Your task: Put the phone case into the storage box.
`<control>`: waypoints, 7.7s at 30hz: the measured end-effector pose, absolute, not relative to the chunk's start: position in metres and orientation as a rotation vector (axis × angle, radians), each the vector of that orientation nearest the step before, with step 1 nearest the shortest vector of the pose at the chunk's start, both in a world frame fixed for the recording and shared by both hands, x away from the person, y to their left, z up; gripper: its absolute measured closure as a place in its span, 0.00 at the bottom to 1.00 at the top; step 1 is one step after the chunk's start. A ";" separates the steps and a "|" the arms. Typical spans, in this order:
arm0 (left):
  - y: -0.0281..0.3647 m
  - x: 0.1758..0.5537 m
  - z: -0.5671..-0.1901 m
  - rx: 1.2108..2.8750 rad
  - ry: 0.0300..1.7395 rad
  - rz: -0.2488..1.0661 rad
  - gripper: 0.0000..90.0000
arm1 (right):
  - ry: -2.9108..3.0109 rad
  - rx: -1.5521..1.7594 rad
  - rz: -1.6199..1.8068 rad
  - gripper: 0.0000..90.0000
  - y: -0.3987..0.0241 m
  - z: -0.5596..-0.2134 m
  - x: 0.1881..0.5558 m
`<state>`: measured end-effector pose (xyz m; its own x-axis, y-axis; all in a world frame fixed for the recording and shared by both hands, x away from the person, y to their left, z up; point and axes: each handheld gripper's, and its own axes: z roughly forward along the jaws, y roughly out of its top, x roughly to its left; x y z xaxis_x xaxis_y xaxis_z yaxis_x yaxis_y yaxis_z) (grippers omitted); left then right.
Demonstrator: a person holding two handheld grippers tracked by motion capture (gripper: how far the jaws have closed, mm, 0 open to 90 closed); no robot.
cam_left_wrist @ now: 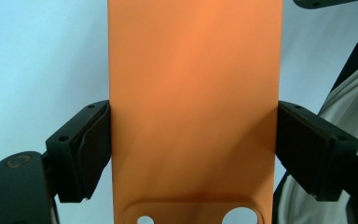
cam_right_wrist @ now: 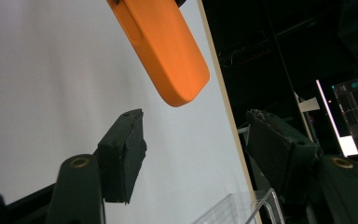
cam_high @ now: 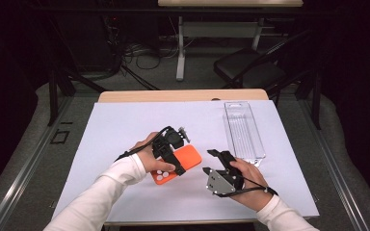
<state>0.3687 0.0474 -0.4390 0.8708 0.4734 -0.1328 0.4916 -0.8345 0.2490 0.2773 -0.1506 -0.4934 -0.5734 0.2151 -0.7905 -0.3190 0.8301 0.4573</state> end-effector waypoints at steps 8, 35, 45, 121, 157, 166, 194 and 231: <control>0.042 0.371 -0.438 2.775 0.731 -0.107 0.18 | 2.052 -0.122 0.678 0.40 -0.149 -0.494 0.277; 0.015 0.365 -0.435 2.790 0.674 -0.149 0.18 | 1.994 -0.235 0.561 0.40 -0.144 -0.501 0.275; 0.005 0.362 -0.434 2.803 0.638 -0.164 0.18 | 1.975 -0.247 0.568 0.41 -0.142 -0.504 0.274; 0.004 0.363 -0.435 2.765 0.648 -0.276 0.18 | 1.829 -0.407 0.425 0.88 -0.142 -0.518 0.275; 0.009 0.367 -0.437 2.729 0.680 -0.368 0.18 | 1.746 -0.453 0.387 0.96 -0.142 -0.523 0.271; 0.009 0.366 -0.437 2.723 0.681 -0.351 0.18 | 1.743 -0.451 0.391 0.96 -0.142 -0.523 0.272; 0.017 0.360 -0.429 2.709 0.656 -0.218 0.11 | 1.782 -0.431 0.378 0.96 -0.144 -0.528 0.276; 0.084 0.360 -0.414 2.548 0.765 -0.038 0.18 | 1.858 -0.293 0.477 0.96 -0.164 -0.528 0.279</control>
<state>0.3604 0.0845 -0.4145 0.8439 0.5125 -0.1588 0.5258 -0.7309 0.4352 0.2788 -0.1635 -0.5275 -0.3301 0.0327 -0.9434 -0.4259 0.8868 0.1797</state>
